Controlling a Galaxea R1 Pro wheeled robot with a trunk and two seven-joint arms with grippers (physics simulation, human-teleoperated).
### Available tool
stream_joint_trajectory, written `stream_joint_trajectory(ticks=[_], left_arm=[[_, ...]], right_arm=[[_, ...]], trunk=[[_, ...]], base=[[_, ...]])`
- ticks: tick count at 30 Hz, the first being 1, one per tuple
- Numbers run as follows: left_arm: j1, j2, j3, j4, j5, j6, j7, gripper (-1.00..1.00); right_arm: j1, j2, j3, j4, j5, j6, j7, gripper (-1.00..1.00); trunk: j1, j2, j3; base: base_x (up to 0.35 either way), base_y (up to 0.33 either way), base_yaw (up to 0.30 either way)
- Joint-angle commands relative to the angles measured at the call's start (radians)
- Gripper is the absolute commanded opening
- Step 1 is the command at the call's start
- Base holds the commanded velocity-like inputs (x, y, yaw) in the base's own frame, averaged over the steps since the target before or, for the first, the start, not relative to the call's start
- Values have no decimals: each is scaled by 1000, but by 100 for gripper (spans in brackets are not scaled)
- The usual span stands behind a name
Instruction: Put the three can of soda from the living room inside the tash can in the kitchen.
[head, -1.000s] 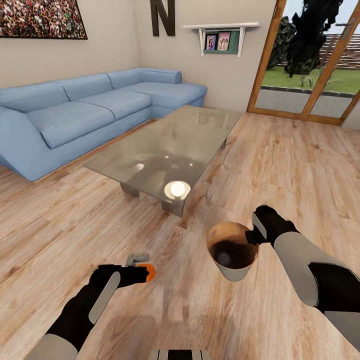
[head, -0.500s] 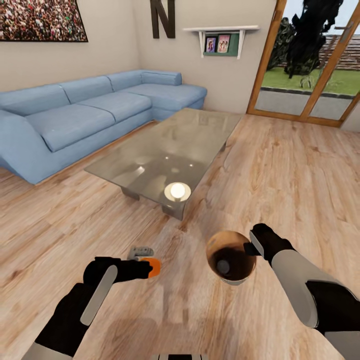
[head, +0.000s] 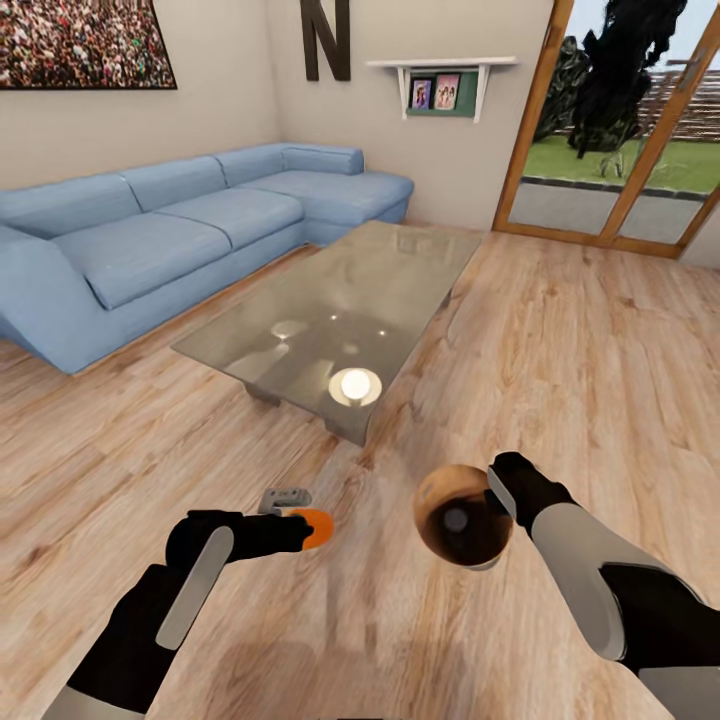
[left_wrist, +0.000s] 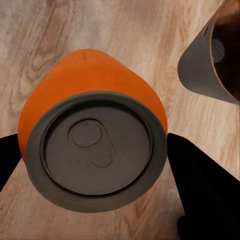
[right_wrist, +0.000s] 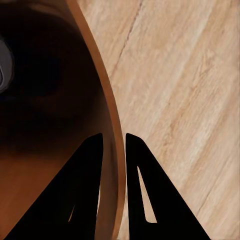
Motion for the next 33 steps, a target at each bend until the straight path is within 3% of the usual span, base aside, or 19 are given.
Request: stream_joint_trajectory(ticks=[1,7,18,29,33], left_arm=[[0,-1,0,0,-2,0,0,-100],[-5,-7,-2,-1,6,0,0,-100],[-10,-14,-7,-2,40,0,0,-100],[-11,-52,-38,-3,42,0,0,-100],[-11,-69,-46,-3,43,0,0,-100]], right_arm=[[0,2,-2,2,-7,-3,3,-100],[0,15,-2,30,-4,-55,1,-100],[0,17,-2,35,-5,-66,1,-100],[0,18,3,77,4,-68,0,-100],[0,22,6,105,7,-69,-51,-100]], trunk=[[-4,7,3],[-27,49,22],[-69,126,57],[-111,203,91],[-127,231,104]], base=[[0,0,0],[0,0,0],[0,0,0],[0,0,0],[0,0,0]])
